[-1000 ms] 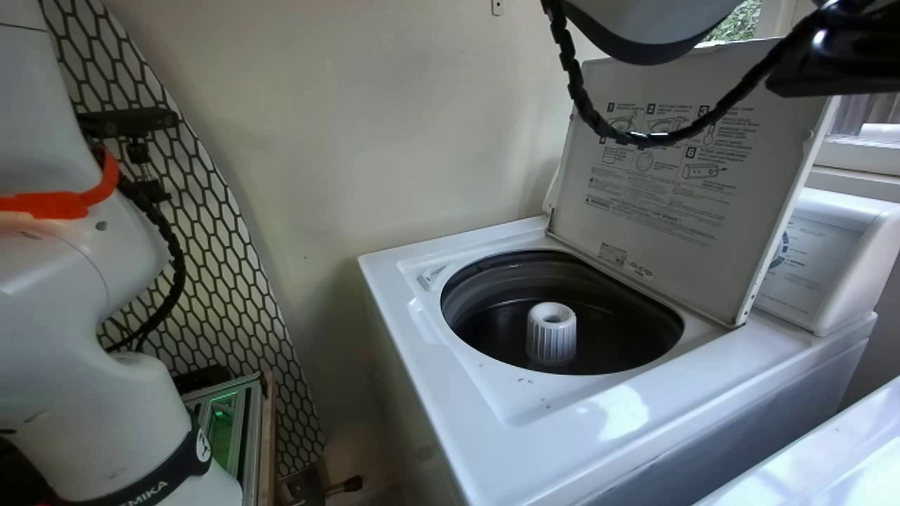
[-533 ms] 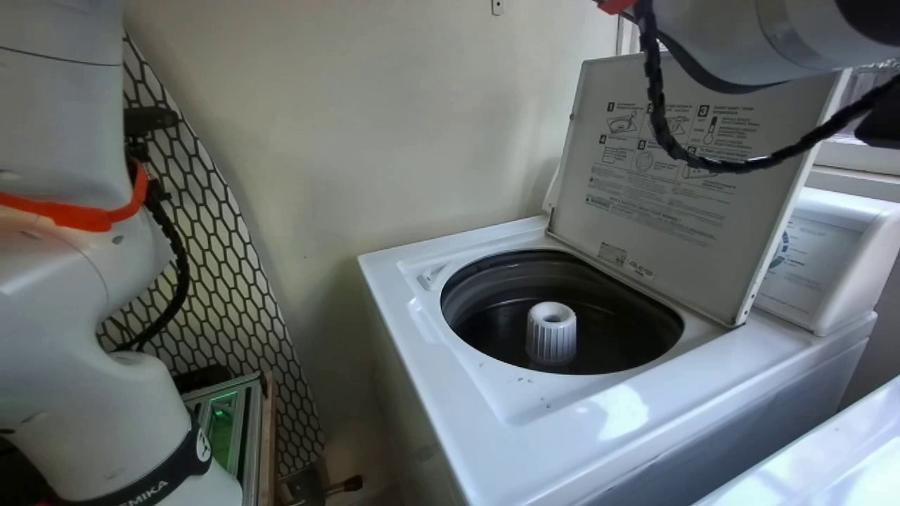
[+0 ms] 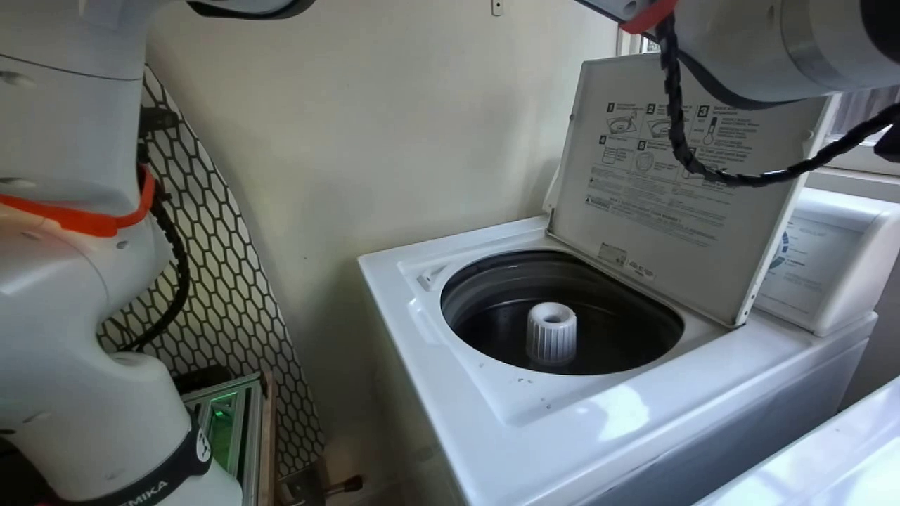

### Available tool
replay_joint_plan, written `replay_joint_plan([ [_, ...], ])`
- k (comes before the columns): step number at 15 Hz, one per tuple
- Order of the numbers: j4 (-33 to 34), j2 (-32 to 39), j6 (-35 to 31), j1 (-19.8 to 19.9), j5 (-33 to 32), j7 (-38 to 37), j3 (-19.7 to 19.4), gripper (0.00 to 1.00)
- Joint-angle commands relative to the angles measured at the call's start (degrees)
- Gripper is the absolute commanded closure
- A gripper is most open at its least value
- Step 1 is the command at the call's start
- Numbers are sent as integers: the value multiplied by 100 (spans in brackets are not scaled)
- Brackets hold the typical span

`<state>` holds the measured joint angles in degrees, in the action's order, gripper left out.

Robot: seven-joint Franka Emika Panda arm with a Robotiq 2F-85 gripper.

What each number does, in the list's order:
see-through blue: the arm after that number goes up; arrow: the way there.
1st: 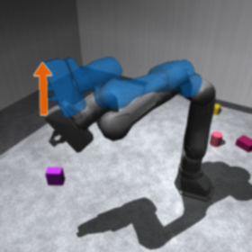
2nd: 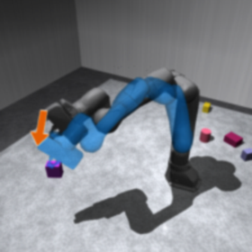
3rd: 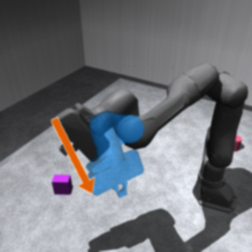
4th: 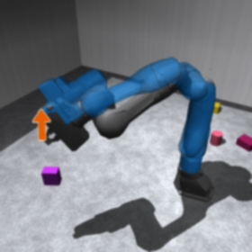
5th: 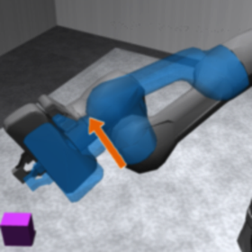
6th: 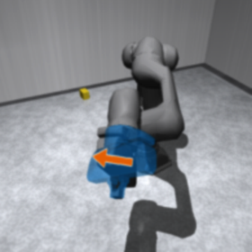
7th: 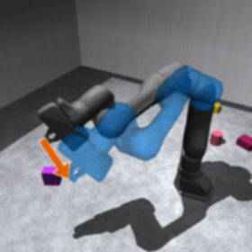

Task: Remove the smaller white towel from the top of the right washing machine

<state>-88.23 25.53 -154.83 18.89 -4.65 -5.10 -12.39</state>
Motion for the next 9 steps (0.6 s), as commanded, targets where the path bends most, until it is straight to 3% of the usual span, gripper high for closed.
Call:
replay_joint_plan([
  [1, 627, 628, 15, 69, 235, 215, 34, 0],
  [9, 2269, 1919, 289, 406, 406, 637, 255, 0],
])
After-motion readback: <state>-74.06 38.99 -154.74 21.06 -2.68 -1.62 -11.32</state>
